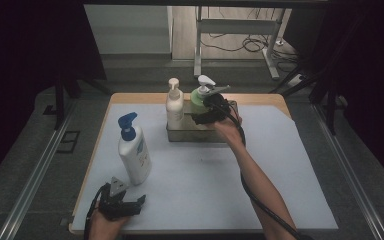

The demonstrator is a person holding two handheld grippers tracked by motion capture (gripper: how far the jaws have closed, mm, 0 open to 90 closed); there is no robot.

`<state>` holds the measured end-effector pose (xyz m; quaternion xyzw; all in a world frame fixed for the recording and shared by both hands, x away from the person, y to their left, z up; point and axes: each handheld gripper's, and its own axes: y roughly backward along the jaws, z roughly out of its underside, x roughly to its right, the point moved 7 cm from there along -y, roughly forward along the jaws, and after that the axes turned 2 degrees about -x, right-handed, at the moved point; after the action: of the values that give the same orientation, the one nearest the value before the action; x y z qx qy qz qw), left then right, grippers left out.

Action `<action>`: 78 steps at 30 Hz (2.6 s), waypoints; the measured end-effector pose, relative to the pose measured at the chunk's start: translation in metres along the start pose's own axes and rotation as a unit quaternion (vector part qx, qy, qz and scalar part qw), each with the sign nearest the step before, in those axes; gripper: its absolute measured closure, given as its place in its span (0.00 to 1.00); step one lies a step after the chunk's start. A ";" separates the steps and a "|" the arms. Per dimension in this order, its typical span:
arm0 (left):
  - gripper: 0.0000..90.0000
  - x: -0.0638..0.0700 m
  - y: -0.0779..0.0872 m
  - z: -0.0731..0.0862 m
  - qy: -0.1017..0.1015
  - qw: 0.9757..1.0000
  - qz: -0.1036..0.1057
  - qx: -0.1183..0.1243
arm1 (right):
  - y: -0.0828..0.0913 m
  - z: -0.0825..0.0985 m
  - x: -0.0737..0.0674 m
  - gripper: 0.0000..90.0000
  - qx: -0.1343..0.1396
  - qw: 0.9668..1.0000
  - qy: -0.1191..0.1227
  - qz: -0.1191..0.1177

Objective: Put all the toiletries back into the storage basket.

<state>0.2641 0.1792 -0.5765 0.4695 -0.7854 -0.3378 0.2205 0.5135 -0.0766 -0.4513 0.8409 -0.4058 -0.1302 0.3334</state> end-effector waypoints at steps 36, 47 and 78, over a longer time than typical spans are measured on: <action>0.12 0.000 0.000 0.000 0.000 1.000 0.000 0.000 | -0.014 0.012 0.001 0.03 0.001 0.999 -0.003 -0.037; 0.12 0.000 0.000 0.000 0.000 1.000 0.000 0.001 | 0.003 0.026 0.001 0.06 0.001 0.999 -0.009 -0.050; 0.12 0.000 0.000 0.000 0.001 1.000 0.000 0.001 | 0.016 0.054 0.049 0.86 -0.018 0.999 -0.047 0.007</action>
<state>0.2641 0.1791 -0.5765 0.4700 -0.7854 -0.3368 0.2210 0.5086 -0.1459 -0.4776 0.8249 -0.4242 -0.1750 0.3300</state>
